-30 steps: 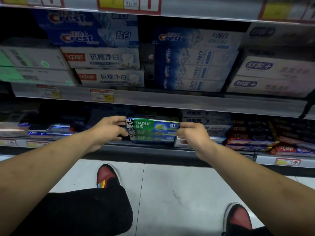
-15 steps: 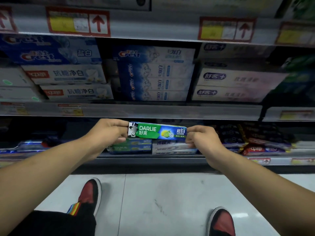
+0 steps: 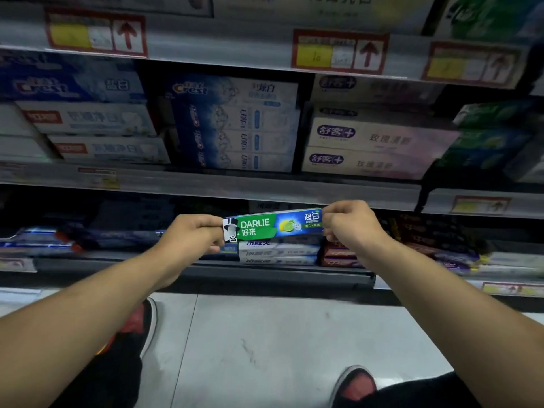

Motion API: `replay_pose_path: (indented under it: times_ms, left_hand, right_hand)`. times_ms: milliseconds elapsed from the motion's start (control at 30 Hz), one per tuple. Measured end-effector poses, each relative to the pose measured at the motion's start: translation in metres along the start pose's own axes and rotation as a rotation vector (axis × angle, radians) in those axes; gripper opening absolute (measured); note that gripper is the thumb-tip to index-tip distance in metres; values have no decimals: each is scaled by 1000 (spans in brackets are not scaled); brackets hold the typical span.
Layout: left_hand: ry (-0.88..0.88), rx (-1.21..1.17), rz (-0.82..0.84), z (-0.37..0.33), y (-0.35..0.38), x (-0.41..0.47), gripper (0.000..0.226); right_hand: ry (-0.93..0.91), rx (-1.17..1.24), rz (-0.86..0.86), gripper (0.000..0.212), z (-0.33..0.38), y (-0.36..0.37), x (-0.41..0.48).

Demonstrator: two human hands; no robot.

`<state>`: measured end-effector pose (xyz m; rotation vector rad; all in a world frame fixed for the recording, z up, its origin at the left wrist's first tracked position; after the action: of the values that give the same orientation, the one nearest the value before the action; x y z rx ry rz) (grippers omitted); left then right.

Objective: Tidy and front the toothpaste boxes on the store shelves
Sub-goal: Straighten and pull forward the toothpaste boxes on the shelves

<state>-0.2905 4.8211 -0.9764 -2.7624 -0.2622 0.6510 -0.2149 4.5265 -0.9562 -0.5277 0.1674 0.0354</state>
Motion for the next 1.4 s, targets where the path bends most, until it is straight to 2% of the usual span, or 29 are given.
replay_pose_path:
  times_ms: [133, 400, 567, 767, 900, 1033, 1133, 1267, 1400]
  left_hand:
    - [65, 9, -27, -24, 24, -7, 24]
    - [192, -51, -26, -93, 58, -24, 24]
    - [355, 13, -26, -146, 111, -35, 34]
    - [536, 36, -19, -176, 193, -61, 39]
    - [594, 43, 61, -185, 244, -65, 50]
    - [592, 76, 152, -183, 290, -60, 59]
    - [551, 41, 183, -184, 315, -53, 65]
    - [455, -29, 164, -184, 334, -41, 65]
    - [399, 9, 126, -178, 341, -33, 66]
  right_hand:
    - [7, 18, -37, 17, -4, -33, -8]
    - [11, 81, -124, 19, 15, -116, -13]
    - [18, 61, -258, 9, -5, -170, -20]
    - [51, 125, -457, 15, -48, -238, -32]
    - [56, 156, -571, 21, -79, -277, -35]
    - [35, 213, -649, 40, -96, -303, -29]
    - [8, 270, -670, 46, -99, -317, -18]
    - [-12, 281, -609, 50, -101, -323, 2]
    - [18, 260, -535, 51, -113, -316, 19]
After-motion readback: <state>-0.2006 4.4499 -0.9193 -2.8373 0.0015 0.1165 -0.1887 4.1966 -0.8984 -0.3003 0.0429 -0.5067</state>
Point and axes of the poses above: each hand's wrist, its own x-axis towards the middle knuckle, its own y-axis out of the palm, z = x × y, the point moved 9 cm from there along x, towards the middle knuckle, and after that the axes turned 5 degrees about -y, right-handed, at the moved point
